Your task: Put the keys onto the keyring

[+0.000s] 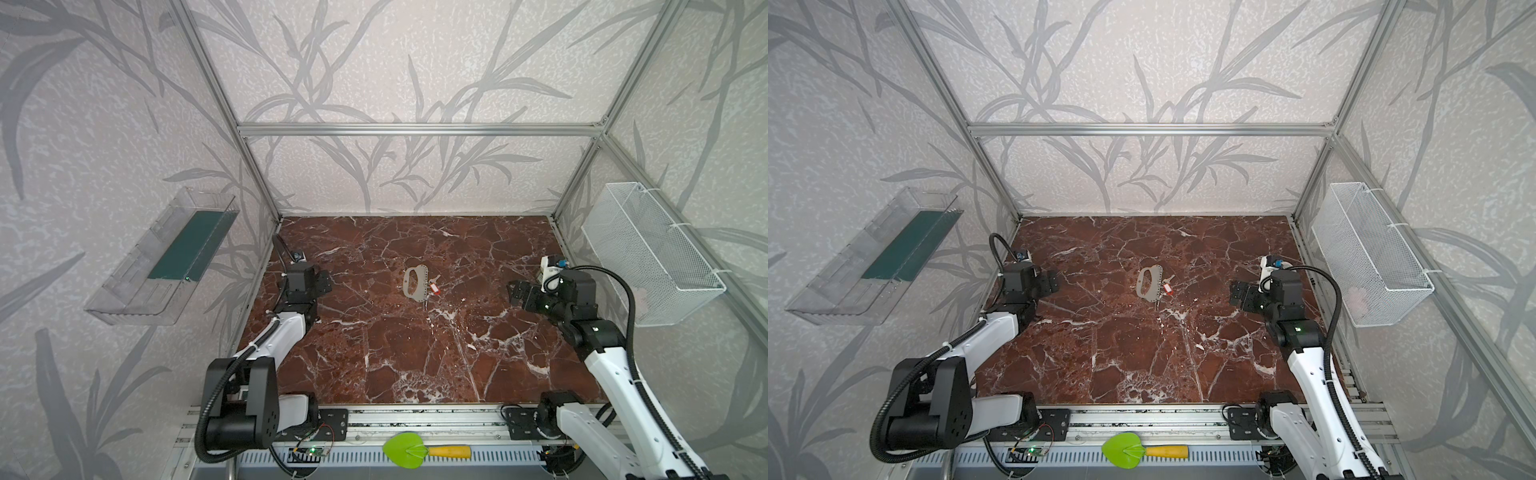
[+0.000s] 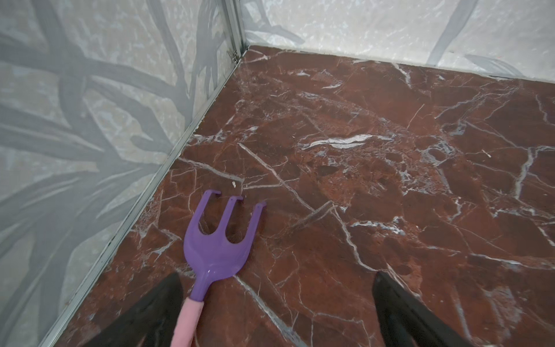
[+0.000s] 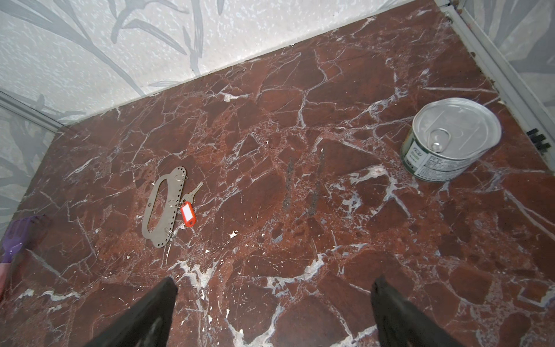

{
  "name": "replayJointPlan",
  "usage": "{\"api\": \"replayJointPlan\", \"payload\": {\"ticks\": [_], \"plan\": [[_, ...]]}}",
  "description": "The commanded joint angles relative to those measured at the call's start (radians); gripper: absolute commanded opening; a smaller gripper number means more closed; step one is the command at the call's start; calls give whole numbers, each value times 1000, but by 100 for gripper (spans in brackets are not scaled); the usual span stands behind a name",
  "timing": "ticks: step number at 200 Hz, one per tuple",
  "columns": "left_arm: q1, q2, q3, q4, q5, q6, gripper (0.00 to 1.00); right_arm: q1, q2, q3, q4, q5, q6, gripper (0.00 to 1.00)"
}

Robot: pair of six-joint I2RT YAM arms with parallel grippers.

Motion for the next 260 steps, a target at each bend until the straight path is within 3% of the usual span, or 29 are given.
{"api": "replayJointPlan", "payload": {"ticks": [1, 12, 21, 46, 70, 89, 107, 126, 185, 209, 234, 260], "plan": [[20, 26, -111, 395, 92, 51, 99, -5, -28, -12, 3, 71, -37, 99], [33, 14, -89, 303, 113, 30, 99, -5, -45, -33, 28, 75, -43, 99], [39, 26, -102, 331, 143, 33, 99, -4, -61, -61, 65, 66, -50, 99], [46, 117, -197, 578, 173, 34, 99, -5, -111, -140, 177, 55, -50, 99], [47, 300, -261, 906, 241, 64, 99, -5, -151, -198, 255, 71, -60, 99], [47, 206, -219, 659, 200, 41, 99, -5, -153, -222, 297, 96, -80, 99], [46, 274, -203, 752, 174, 48, 99, -5, -132, -234, 341, 121, -101, 99], [46, 250, -199, 694, 151, 32, 99, -6, -87, -248, 402, 147, -129, 99], [45, 264, -199, 720, 156, 47, 99, -6, 90, -368, 762, 170, -228, 99], [42, 266, -196, 715, 159, 51, 99, -5, 190, -482, 1078, 166, -278, 99], [43, 263, -196, 713, 162, 50, 99, -5, 414, -551, 1451, 226, -265, 99], [41, 263, -195, 713, 162, 51, 99, -6, 693, -491, 1614, 53, -333, 99]]}}
